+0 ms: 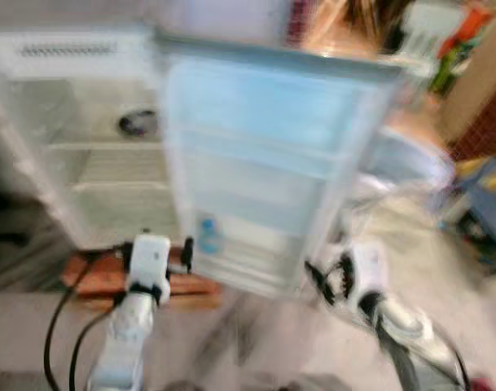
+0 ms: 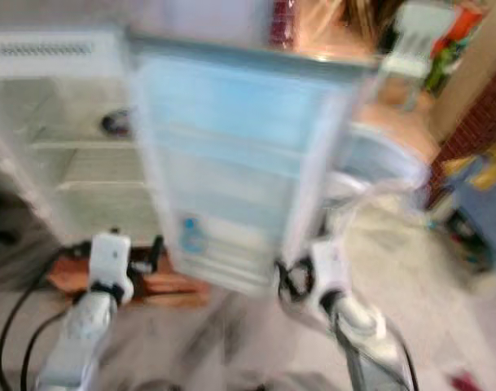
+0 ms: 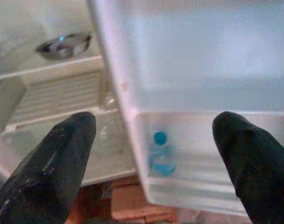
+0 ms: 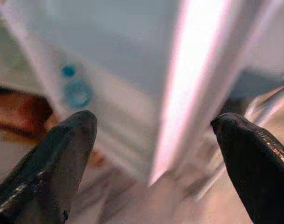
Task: Restocking fridge
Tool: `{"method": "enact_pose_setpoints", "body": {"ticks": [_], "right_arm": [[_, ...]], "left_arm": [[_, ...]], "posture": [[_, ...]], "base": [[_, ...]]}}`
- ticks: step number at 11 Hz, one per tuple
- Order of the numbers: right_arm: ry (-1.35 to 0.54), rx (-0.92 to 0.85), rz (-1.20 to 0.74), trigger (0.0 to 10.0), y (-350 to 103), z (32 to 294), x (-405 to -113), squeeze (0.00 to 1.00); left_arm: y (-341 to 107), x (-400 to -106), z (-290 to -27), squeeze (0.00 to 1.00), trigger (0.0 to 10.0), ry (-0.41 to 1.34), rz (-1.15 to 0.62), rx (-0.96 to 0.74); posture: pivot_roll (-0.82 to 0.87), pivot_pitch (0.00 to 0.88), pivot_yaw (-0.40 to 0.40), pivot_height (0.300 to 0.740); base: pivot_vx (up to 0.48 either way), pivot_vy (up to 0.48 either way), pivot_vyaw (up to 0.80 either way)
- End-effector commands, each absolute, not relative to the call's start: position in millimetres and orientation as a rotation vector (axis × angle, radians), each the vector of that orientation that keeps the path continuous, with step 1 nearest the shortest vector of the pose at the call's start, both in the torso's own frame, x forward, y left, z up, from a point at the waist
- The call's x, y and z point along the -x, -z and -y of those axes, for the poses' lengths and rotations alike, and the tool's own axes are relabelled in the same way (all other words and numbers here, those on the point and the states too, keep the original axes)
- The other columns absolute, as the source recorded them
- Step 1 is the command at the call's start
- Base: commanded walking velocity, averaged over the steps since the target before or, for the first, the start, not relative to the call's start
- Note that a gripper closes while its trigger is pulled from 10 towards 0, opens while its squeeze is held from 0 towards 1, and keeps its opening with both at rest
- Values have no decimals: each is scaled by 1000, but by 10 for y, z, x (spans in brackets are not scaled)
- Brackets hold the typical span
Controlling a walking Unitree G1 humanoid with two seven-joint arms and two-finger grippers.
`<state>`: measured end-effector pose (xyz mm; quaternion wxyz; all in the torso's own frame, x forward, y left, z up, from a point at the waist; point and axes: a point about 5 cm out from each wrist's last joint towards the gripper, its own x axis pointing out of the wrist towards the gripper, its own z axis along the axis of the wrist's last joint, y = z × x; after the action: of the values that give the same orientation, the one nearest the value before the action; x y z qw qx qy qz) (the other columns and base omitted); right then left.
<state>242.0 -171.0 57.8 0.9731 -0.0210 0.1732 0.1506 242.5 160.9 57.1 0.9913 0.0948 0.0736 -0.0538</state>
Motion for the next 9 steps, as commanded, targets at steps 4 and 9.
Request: {"method": "enact_pose_setpoints", "body": {"ticks": [4,9], "right_arm": [[-245,128,-147,10000,-948,1702,-2868,0],[-131,110,26,10000,-1270,1638,-3209,0]], "left_arm": [[-557,-2413,-1685,0,10000,50,-166,-186],[-536,-2371,-1712,0,10000,23,-195,-196]], "posture": [[45,0,0,740],[70,0,1,740]], "base": [[240,-264,186],[0,0,800]]}}
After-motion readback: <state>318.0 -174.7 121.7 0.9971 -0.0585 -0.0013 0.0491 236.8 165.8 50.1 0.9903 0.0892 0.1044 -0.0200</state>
